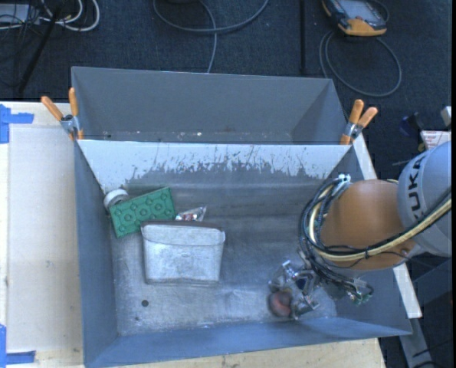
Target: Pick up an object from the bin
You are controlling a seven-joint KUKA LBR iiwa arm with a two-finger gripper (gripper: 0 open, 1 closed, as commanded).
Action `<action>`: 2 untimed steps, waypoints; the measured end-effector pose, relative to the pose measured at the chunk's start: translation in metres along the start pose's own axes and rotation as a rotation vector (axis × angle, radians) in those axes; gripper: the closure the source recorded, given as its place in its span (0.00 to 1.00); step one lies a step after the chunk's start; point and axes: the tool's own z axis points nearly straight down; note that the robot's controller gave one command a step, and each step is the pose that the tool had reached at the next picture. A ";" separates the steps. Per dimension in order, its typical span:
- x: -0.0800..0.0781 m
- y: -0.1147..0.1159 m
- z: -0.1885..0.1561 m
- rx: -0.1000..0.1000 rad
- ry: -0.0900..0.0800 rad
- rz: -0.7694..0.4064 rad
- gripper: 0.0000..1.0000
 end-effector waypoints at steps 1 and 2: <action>0.011 -0.023 -0.113 -0.005 0.008 -0.248 1.00; 0.005 -0.028 -0.227 -0.002 0.004 -0.243 1.00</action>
Offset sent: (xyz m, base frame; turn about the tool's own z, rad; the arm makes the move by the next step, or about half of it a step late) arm -0.0021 -0.0247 0.1116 -0.2496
